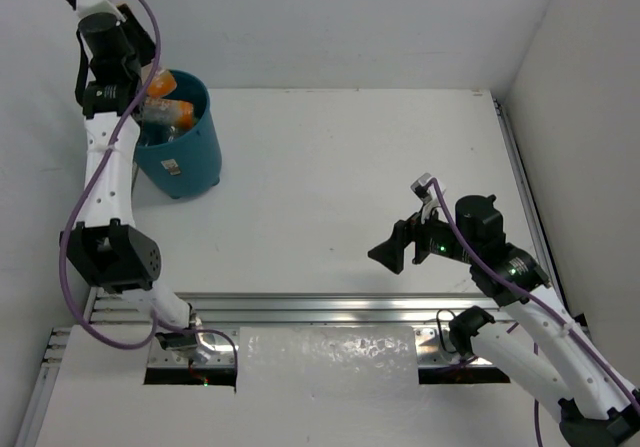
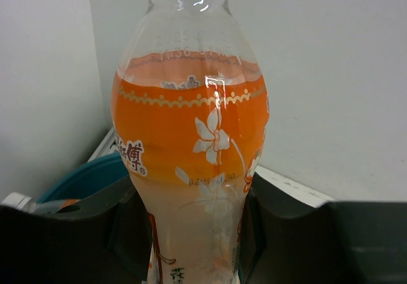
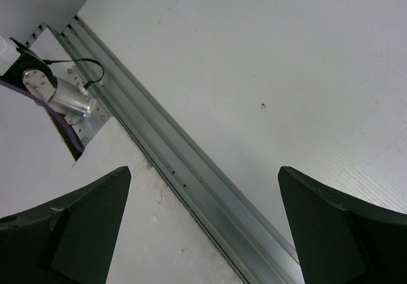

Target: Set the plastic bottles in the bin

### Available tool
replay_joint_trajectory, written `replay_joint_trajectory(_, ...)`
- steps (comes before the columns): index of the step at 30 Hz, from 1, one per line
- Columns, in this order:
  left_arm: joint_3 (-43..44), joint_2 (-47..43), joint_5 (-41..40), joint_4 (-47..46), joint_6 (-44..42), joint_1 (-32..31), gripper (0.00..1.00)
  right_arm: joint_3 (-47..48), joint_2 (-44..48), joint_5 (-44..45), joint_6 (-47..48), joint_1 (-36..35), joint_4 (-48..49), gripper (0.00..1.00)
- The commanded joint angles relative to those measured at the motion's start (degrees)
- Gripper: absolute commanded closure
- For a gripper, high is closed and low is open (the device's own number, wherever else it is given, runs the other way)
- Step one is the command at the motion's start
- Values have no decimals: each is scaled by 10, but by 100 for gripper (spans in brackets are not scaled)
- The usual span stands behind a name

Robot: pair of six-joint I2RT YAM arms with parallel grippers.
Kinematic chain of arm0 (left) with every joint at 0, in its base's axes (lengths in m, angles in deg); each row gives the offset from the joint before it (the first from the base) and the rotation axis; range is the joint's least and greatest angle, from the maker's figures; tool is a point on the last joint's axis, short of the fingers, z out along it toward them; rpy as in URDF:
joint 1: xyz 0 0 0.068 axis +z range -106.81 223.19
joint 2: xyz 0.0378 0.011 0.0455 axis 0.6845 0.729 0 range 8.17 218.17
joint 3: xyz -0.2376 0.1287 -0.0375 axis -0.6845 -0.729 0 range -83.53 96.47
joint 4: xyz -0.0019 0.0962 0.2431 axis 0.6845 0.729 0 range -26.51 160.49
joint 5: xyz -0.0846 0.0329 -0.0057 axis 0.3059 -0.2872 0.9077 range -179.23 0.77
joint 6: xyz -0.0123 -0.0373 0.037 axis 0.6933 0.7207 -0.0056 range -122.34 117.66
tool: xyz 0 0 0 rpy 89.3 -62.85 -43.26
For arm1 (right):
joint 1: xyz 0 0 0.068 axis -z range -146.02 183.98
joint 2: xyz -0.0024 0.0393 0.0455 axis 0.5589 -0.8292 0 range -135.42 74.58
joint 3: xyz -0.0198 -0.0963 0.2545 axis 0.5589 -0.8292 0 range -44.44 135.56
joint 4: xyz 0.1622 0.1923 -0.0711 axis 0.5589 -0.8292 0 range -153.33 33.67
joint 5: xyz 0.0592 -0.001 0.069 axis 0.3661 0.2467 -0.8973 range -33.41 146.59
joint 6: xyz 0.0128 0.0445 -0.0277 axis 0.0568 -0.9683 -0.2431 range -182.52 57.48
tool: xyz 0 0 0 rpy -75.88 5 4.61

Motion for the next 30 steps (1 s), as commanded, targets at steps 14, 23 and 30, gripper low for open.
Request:
replay_joint_trajectory(14, -92, -50, 8, -124, 12, 4, 96, -12, 9, -2, -4, -1, 39, 1)
replay_joint_trajectory(23, -168, -72, -108, -66, 118, 3, 96, -24, 3, -13, -11, -1, 57, 1)
replay_joint_trajectory(30, -250, -103, -183, -46, 189, 3, 90, -27, 16, -6, -8, 0, 50, 1)
